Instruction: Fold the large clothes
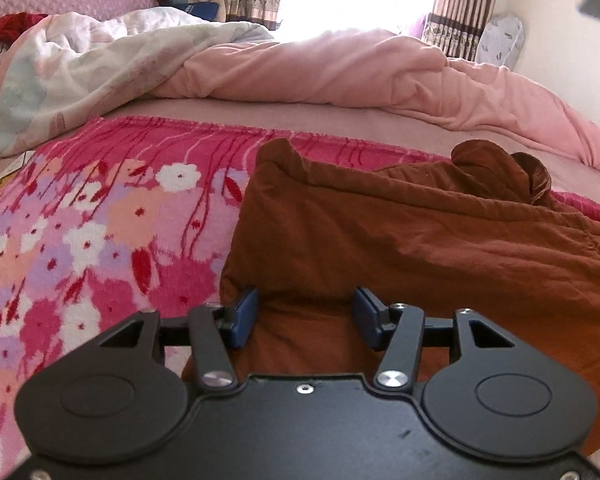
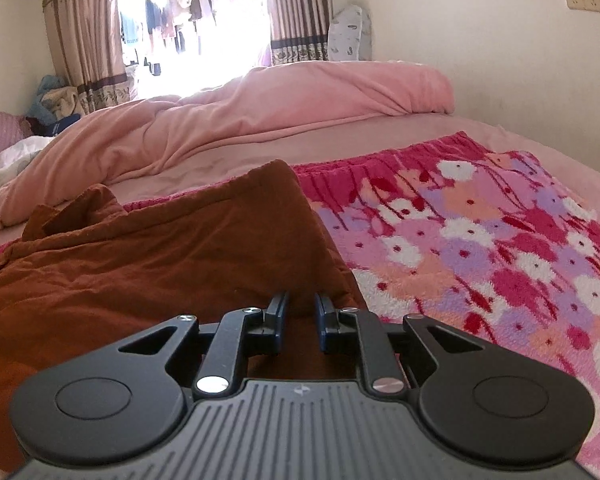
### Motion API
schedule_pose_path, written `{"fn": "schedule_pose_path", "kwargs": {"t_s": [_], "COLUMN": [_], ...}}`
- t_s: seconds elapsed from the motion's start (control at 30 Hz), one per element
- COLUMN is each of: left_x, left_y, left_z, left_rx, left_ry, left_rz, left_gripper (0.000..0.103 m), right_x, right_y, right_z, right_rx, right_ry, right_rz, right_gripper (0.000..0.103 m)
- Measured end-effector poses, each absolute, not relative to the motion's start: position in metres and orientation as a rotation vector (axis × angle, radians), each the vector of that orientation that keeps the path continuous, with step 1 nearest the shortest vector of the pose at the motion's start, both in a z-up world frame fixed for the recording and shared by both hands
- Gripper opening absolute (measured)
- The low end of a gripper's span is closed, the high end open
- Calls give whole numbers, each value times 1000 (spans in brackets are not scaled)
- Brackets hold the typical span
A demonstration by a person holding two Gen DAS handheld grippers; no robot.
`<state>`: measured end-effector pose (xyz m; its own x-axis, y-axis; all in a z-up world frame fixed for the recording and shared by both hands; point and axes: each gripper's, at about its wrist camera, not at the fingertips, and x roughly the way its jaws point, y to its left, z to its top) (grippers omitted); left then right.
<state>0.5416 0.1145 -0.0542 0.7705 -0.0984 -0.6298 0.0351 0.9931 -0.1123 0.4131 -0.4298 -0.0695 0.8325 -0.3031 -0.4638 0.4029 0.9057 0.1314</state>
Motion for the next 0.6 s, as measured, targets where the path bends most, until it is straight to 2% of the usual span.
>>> {"fn": "schedule_pose_path", "kwargs": {"t_s": [0.33,0.5,0.6], "left_x": [578,617,633], "left_y": [114,112,117], "left_z": [-21,-36,-46], "left_rx": [-85,-61,-75], "left_ry": [620,700,759], "left_rz": [-63,-31,-32], "left_gripper": [53,53,57], "right_x": [437,476,499], "right_y": [-441,-456,-462], "right_z": [-31,-28,-38], "right_rx": [216,263,267], "right_ry": [381,404,457], "right_rz": [-368,-319,-353], "right_gripper": [21,23,23]}}
